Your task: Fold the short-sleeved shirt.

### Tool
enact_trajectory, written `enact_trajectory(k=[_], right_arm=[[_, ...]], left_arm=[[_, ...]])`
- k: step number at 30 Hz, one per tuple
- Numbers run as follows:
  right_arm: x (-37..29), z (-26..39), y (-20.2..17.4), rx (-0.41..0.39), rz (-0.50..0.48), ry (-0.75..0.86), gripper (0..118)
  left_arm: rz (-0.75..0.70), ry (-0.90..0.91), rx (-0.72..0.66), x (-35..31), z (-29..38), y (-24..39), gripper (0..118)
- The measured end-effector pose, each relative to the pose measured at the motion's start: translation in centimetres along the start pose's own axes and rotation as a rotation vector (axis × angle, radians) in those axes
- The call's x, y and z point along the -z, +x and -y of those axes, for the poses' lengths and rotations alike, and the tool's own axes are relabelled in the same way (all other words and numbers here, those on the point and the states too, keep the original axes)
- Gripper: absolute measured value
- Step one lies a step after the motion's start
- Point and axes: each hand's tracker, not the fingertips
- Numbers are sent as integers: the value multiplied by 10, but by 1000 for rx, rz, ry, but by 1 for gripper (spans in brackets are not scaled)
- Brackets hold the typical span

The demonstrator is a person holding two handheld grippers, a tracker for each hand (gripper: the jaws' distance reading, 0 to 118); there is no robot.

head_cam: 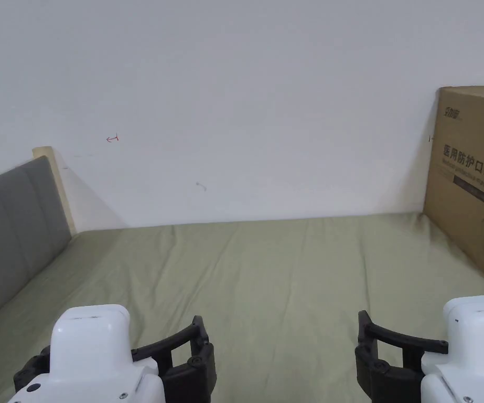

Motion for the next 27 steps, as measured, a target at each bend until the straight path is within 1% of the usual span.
enact_trajectory(k=[3,5,7,9,14,18,23,27], right_arm=[[1,-2,1,9,1,2,116],[3,-2,3,15,7,-9,116],[6,-1,6,31,2,-23,116],[6,0,8,42,-1,-33,116],[7,0,10,23,19,-36,116],[10,2,11,49,-15,-52,116],[11,6,10,29,-16,-59,116],[14,6,11,39,-17,-71,116]], left_arm=[[15,-12,12,1,1,4,109],[-4,-8,20,-1,2,9,109],[-25,-12,-1,-1,0,11,109],[-29,-57,13,-2,-3,11,109],[-26,-57,27,-5,-7,10,109],[-23,-79,0,0,-9,10,109],[-21,-79,24,5,-6,12,109],[-18,-74,22,6,-4,14,109]])
